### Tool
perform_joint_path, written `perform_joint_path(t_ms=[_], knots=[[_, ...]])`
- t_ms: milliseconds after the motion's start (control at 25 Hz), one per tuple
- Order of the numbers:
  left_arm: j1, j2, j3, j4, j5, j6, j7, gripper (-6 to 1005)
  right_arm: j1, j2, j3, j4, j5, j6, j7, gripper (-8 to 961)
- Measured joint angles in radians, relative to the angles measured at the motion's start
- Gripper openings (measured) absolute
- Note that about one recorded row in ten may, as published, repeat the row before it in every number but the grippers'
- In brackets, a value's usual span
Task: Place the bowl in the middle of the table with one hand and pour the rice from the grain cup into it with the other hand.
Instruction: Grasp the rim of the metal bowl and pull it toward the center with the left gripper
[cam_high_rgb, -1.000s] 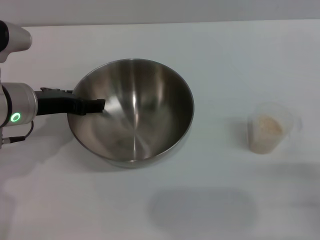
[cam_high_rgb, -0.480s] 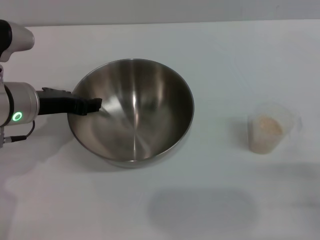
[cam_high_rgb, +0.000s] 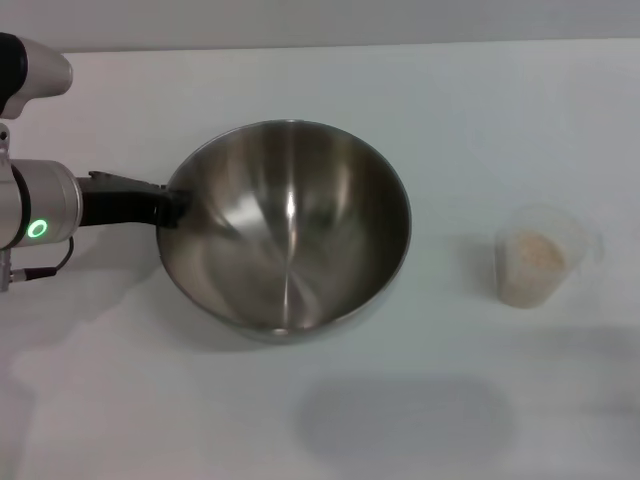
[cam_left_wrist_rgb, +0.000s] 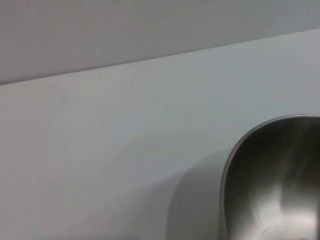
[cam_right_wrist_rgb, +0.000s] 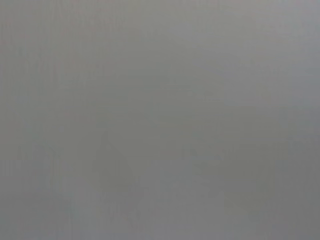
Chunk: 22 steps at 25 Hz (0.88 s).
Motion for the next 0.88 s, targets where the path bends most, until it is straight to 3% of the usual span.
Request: perform_joint_path(t_ms=[280, 480, 880], knots=[[-0.014, 0.0, -0.006, -0.001, -0.006, -0.013, -0.003, 59, -0.002, 0.0, 0.0, -0.001, 0.0, 0.0, -0.002, 825], [-0.037, 0.001, -0.037, -0.001, -0.021, -0.049, -0.001, 53, -0.002, 0.0, 0.0, -0.001, 0.0, 0.0, -0.001, 826], [-0.117, 0.002, -0.18, 0.023, -0.091, -0.169, 0.057, 41, 0.004, 0.0, -0.001, 0.003, 0.0, 0.0, -0.002, 825]])
